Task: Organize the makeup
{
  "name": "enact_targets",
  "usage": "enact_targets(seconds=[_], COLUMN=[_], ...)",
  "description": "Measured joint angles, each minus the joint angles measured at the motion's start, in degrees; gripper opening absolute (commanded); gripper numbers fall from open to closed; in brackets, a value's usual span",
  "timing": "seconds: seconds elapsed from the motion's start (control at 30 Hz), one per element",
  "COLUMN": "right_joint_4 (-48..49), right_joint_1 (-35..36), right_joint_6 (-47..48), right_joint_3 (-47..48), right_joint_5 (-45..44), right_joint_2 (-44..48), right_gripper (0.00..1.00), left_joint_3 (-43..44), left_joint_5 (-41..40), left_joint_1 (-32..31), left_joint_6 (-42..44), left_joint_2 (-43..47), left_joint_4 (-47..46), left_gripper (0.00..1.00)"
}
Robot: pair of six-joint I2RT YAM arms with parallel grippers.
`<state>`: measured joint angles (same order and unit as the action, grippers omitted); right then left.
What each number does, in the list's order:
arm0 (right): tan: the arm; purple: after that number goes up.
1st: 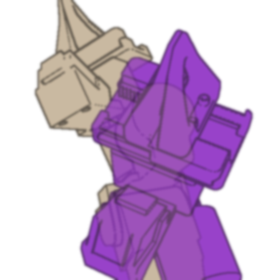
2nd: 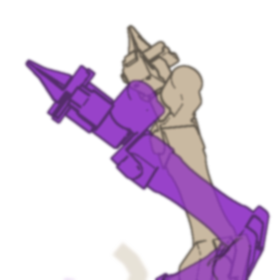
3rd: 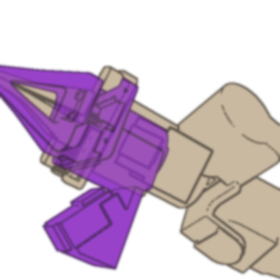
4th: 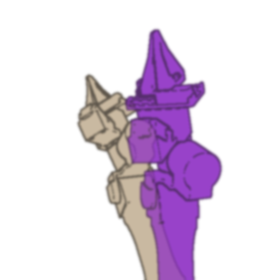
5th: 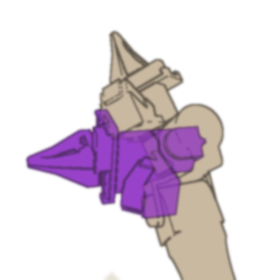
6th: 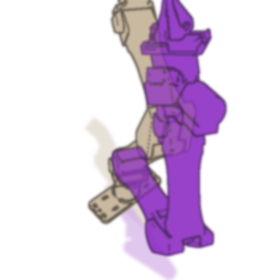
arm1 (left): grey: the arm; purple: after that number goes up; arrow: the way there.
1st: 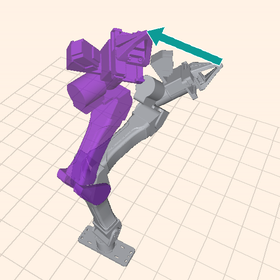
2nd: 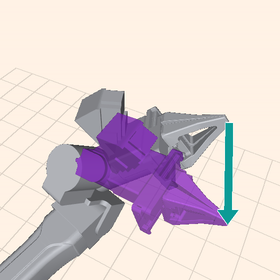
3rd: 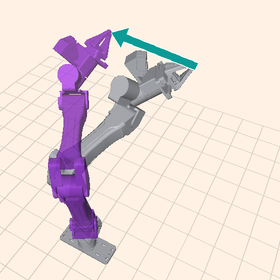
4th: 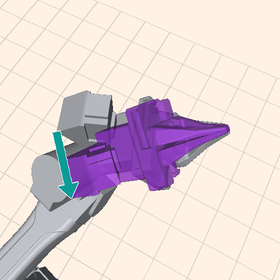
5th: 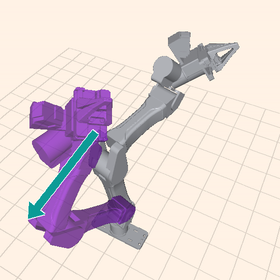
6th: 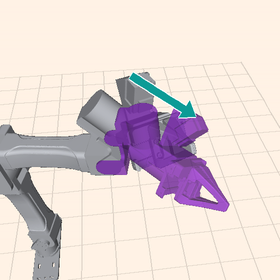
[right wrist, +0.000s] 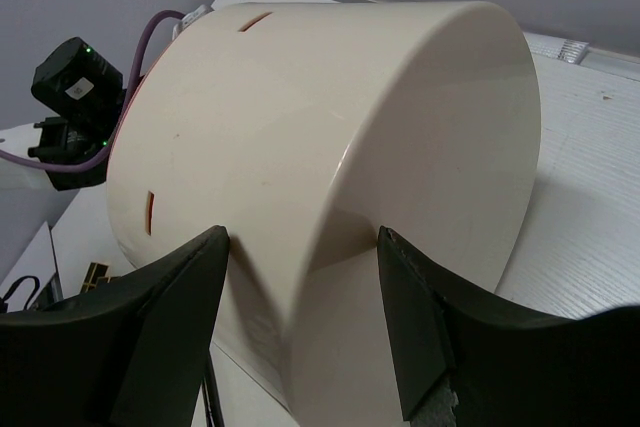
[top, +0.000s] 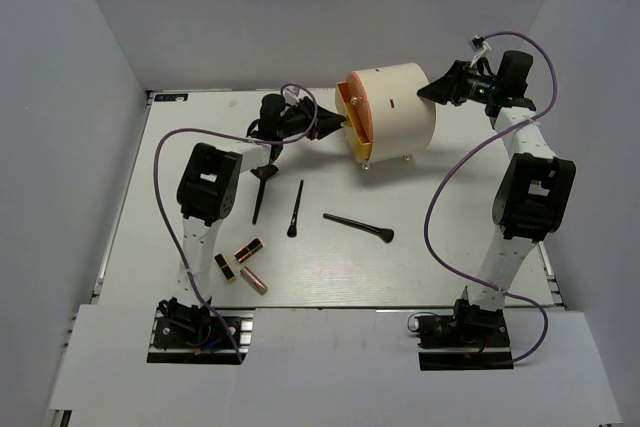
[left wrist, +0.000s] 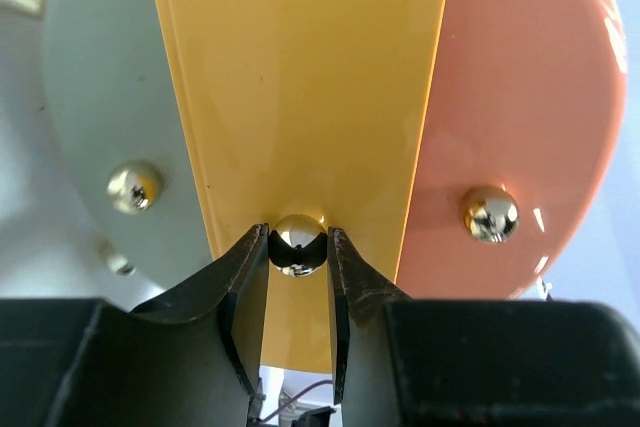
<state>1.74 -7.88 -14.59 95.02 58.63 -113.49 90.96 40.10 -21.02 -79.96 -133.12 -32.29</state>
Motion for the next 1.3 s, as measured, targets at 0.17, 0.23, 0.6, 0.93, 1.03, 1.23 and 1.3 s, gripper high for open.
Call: enact_targets(seconds=[0.17, 0.23, 0.6, 0.93, 1.03, 1.23, 1.3], right_joint_4=[-0.02, -0.02, -0.04, -0.61, -1.68, -8.7, -13.16], right_joint_1=[-0.09, -0.15, -0.39, -1.01, -1.49, -5.09, -6.84], right_joint_6=[0.0, 0.0, 0.02, 0.94, 1.36, 6.67, 12.28], right_joint_3=[-0.07, -0.09, -0.33, -0.83, -0.92, -3.17, -4.07], right_joint_5=[0.02, 0.04, 0.0, -0.52, -0.61, -1.42, -1.97], right_joint_2=[0.0, 0.0, 0.04, 0.15, 0.46, 4.07, 6.54], right_gripper=[0.66, 0.66, 0.74, 0.89, 0.89, 0.89, 0.89], left_joint_3=[-4.76, -6.38, -9.99, -9.99, -9.99, -9.97, -9.66], left_joint_5=[0.9, 1.27, 1.88, 1.75, 1.29, -1.31, -2.49], left_joint_1=[2.01, 2.95, 4.63, 5.2, 5.73, 8.92, 10.12], left_joint_6=[0.02, 0.11, 1.27, 2.51, 4.04, 10.97, 14.71], left_joint_2=[2.89, 3.91, 6.16, 6.27, 7.23, 15.34, 19.41], left_joint_4=[-0.98, -1.42, -2.34, 0.9, 3.58, 13.03, 17.49], left_gripper=[0.07, 0.06, 0.51, 0.82, 0.82, 0.83, 0.83])
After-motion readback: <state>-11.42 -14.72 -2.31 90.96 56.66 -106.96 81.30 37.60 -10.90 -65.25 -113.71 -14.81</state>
